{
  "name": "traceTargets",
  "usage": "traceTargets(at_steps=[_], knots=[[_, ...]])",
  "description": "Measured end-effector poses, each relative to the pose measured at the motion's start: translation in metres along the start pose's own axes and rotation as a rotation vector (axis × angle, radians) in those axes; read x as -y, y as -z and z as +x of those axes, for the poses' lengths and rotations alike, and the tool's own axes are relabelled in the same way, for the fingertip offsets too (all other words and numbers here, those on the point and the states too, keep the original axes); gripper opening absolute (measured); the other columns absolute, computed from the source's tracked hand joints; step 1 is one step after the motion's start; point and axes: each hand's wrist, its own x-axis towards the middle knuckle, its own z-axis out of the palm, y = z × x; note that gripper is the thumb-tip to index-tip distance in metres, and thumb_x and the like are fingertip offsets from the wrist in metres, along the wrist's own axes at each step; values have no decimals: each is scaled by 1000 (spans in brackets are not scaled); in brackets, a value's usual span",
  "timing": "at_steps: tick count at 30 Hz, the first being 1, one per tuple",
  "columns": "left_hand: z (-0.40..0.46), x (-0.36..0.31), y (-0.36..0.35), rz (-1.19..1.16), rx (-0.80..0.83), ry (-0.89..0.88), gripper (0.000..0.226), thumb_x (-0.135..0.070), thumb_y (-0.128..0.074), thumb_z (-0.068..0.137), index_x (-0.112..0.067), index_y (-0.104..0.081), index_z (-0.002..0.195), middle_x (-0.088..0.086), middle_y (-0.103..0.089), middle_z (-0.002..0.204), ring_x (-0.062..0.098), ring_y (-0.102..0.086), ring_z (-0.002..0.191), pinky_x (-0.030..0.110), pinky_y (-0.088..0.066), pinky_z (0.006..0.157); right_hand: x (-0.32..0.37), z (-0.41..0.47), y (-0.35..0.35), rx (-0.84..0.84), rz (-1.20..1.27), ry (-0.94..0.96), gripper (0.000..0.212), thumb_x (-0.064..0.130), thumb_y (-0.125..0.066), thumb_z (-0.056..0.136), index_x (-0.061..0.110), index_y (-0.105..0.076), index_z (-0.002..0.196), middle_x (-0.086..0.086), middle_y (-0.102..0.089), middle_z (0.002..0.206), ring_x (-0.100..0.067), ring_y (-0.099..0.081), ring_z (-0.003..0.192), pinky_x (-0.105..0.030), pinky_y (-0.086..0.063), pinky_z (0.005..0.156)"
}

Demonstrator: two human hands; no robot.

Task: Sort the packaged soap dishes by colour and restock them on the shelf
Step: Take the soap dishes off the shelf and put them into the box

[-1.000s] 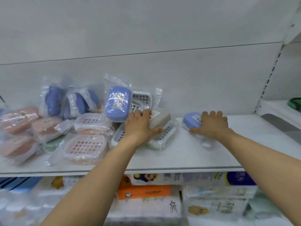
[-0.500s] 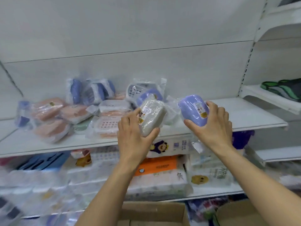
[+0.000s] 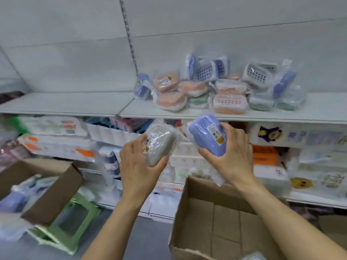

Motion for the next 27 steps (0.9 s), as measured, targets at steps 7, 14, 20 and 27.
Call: traceTargets(at_steps=[7,14,20,27], knots=[[7,108,61,156,-45,195,74,-40,-81,71,-24,-50,137,4,-52,125,24,-42,118,36,-36,95,95,-5,-93,184,64,129,80,63,-70,68,31,-40,135,2,-47,123,-23,-42,113,-40,-39,87],[54,222,88,240,-15,305,77,-48,-76,73,-31,-43,140,2,-47,128,21,-38,122,42,-39,97,178,19,-205,325,59,188,77,66,-66,70,32,-38,133,3,-46,116,-21,-42,108,-36,-39,87],[115,336,112,300,33,397,76,-48,-75,72,-29,-44,139,5,-47,124,25,-42,118,40,-40,96,256,51,-320,488,135,178,75,65,-66,71,32,-38,132,4,-46,123,-20,-40,117,-38,-40,92],[145,455,159,302,32,597,74,-48,-74,74,-30,-44,139,1,-45,129,22,-41,125,39,-41,100,349,59,-433,694,148,199,79,70,-65,70,30,-38,134,3,-47,125,-18,-44,117,-37,-43,90]])
